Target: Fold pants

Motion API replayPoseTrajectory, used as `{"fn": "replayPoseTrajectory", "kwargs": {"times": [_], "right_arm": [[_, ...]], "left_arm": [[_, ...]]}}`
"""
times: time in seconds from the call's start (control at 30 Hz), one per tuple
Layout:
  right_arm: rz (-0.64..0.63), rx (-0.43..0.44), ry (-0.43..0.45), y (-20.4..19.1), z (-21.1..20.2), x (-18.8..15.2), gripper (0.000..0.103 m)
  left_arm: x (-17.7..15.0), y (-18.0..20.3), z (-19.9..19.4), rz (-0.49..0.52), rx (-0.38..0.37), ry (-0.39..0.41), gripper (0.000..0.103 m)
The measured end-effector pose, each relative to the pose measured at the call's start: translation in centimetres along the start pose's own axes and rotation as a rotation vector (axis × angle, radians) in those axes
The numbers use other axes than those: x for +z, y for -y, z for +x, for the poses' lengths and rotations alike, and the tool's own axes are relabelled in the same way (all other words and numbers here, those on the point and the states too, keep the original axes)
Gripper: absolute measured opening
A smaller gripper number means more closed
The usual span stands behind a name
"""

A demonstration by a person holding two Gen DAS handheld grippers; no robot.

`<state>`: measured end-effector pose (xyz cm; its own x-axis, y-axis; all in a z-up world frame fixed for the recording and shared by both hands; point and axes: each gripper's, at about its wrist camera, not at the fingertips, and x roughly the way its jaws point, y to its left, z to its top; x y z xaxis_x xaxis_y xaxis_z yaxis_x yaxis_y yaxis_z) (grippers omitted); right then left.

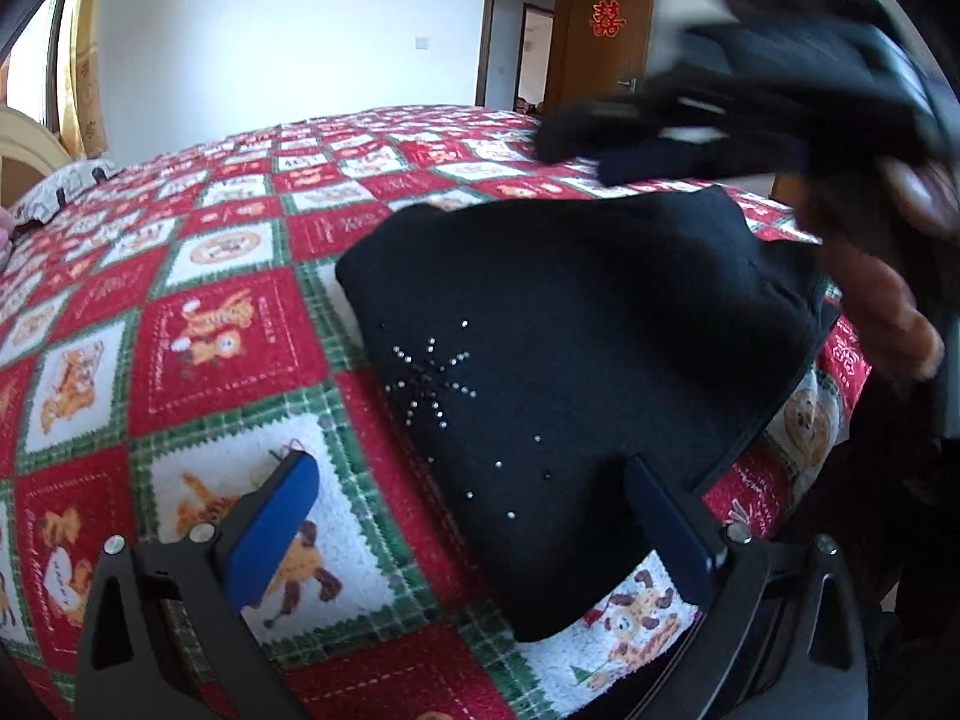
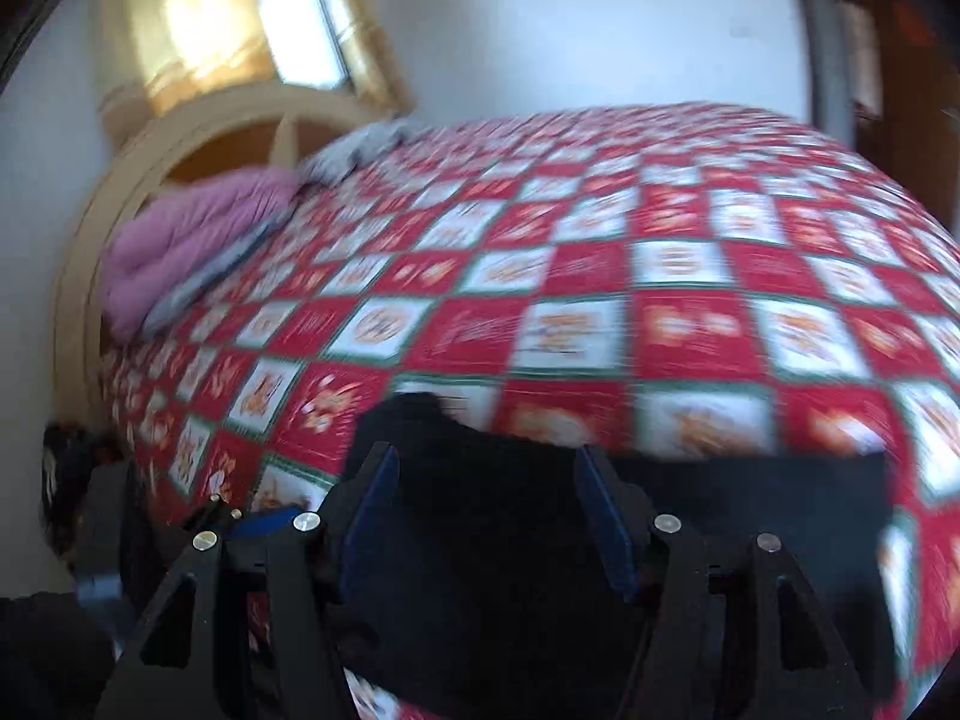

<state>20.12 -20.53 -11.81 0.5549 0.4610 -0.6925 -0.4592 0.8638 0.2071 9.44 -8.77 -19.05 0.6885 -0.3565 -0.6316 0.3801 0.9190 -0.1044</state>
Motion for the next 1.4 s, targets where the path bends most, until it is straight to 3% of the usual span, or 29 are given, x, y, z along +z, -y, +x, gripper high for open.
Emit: {"fn": "replayPoseTrajectory", "kwargs": {"times": [0.1, 0.17, 0.23, 0.27, 0.33, 0.47, 0.67, 0.83, 0.9, 0.93, 0.97, 1.07, 1.17, 1.3, 1.4], "right_arm": [[-0.028, 0.039, -0.088, -1.9, 4.0, 2.3, 0.062], [-0.081, 0.011, -0.141, -2.9, 6.5, 3.7, 0.062], [-0.108, 0.031, -0.27, -3.3, 8.9, 4.0, 0.062], [-0.107, 0.047, -0.31, -3.2, 9.7, 4.1, 0.051], [-0.102, 0.123, -0.368, -3.5, 10.5, 4.1, 0.016], [-0.127, 0.122, -0.347, -4.1, 9.7, 4.3, 0.008], [-0.066, 0.043, -0.301, -2.6, 11.2, 4.5, 0.007], [-0.078, 0.053, -0.297, -2.8, 11.4, 3.9, 0.01], [-0.062, 0.057, -0.275, -2.8, 10.1, 4.0, 0.026], [-0.057, 0.045, -0.252, -2.7, 9.1, 3.9, 0.04], [-0.055, 0.031, -0.222, -2.6, 7.9, 3.9, 0.044], [-0.068, -0.026, -0.144, -2.3, 4.5, 3.1, 0.044], [-0.058, 0.005, -0.125, -1.9, 2.7, 1.5, 0.044], [-0.034, 0.002, -0.161, -0.3, 4.0, -0.9, 0.044], [0.015, 0.049, -0.123, 1.0, 4.3, -1.5, 0.044]], "left_arm": [[-0.1, 0.0, 0.0, 0.009, -0.003, 0.005, 0.103], [-0.2, 0.0, 0.2, 0.013, -0.008, 0.008, 0.103], [-0.3, -0.1, 0.2, 0.015, -0.015, 0.012, 0.103], [-0.4, -0.1, 0.3, 0.016, -0.018, 0.015, 0.103], [-0.5, -0.2, 0.3, 0.019, -0.021, 0.021, 0.103], [-0.5, -0.4, 0.5, 0.021, -0.024, 0.031, 0.103], [-0.7, -0.5, 0.5, 0.023, -0.022, 0.037, 0.103], [-0.6, -0.5, 0.5, 0.025, -0.019, 0.036, 0.103], [-0.7, -0.3, 0.3, 0.026, -0.017, 0.037, 0.103], [-0.6, -0.3, 0.4, 0.025, -0.018, 0.036, 0.103], [-0.7, -0.3, 0.3, 0.023, -0.02, 0.036, 0.103], [-0.7, -0.3, 0.4, 0.024, -0.018, 0.034, 0.103], [-0.8, -0.2, 0.4, 0.022, -0.017, 0.033, 0.103], [-0.7, -0.1, 0.4, 0.025, -0.015, 0.03, 0.103], [-0.8, 0.0, 0.4, 0.025, -0.016, 0.029, 0.103]]}}
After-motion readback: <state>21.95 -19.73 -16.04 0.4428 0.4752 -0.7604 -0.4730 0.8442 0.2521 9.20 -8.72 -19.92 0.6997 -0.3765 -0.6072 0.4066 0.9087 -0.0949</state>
